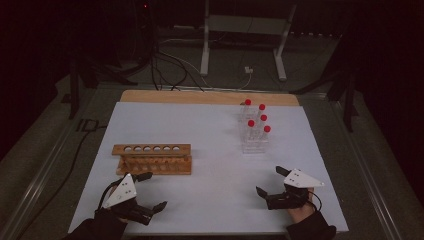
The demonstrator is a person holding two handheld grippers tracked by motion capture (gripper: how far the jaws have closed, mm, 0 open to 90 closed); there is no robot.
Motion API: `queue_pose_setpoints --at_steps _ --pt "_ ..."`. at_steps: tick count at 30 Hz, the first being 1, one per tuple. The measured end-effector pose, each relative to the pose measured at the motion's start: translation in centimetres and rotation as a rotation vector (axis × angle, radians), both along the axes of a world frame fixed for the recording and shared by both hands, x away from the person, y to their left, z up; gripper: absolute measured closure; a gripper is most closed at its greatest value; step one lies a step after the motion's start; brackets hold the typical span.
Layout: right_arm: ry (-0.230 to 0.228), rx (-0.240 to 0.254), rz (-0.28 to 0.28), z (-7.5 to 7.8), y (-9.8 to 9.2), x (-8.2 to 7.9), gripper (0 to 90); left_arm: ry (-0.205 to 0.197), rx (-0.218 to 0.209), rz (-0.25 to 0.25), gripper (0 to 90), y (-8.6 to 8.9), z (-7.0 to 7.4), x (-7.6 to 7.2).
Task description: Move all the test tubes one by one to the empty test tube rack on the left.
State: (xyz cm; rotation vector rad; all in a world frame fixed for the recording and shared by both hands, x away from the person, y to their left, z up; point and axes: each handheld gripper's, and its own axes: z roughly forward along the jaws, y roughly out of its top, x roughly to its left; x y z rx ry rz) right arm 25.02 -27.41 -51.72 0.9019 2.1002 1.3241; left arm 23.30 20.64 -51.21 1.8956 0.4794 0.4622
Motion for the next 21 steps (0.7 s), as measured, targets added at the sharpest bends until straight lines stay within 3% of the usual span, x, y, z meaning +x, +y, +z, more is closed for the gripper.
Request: queue_pose_setpoints --at_steps 7,21 --pt "-0.009 -0.001 -0.009 0.3 0.0 -0.2 0.0 -0.005 0.019 -0.005 0.3 -0.2 0.0 -0.1" --pt "0.062 -0.004 -0.016 1.2 0.0 -0.4 0.0 0.001 -0.004 -0.002 0.3 0.0 0.2 0.1"
